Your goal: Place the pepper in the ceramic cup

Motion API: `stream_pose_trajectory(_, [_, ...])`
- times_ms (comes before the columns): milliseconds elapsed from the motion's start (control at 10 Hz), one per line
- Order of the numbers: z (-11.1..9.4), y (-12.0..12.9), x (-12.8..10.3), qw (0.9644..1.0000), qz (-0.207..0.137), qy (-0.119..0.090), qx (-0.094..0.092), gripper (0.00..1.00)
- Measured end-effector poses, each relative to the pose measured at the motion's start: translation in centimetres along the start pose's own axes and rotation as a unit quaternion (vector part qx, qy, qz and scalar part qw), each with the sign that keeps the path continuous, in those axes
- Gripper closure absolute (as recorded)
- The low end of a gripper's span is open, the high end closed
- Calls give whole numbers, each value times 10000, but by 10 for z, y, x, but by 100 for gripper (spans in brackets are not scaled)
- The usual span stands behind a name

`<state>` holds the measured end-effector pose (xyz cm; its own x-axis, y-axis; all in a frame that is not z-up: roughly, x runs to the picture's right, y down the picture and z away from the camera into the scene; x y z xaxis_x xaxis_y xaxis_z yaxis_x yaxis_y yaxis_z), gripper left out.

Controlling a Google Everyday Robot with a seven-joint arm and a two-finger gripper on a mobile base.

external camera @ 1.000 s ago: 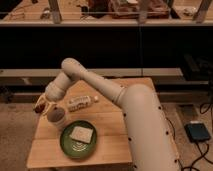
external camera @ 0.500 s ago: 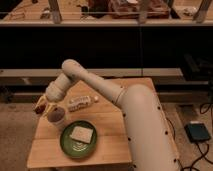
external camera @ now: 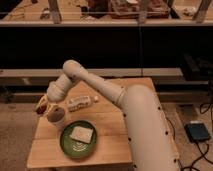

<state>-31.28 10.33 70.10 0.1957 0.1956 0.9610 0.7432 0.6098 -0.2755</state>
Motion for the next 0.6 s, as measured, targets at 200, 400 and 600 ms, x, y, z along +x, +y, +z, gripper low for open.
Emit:
stream_pose_trajectory(200, [-2, 1, 3, 10000, 21, 3, 15, 80])
stream_pose_trajectory(400, [-2, 1, 3, 10000, 17, 6, 11, 79])
stream_pose_trajectory(600, [-1, -1, 3, 10000, 7, 7, 0, 63])
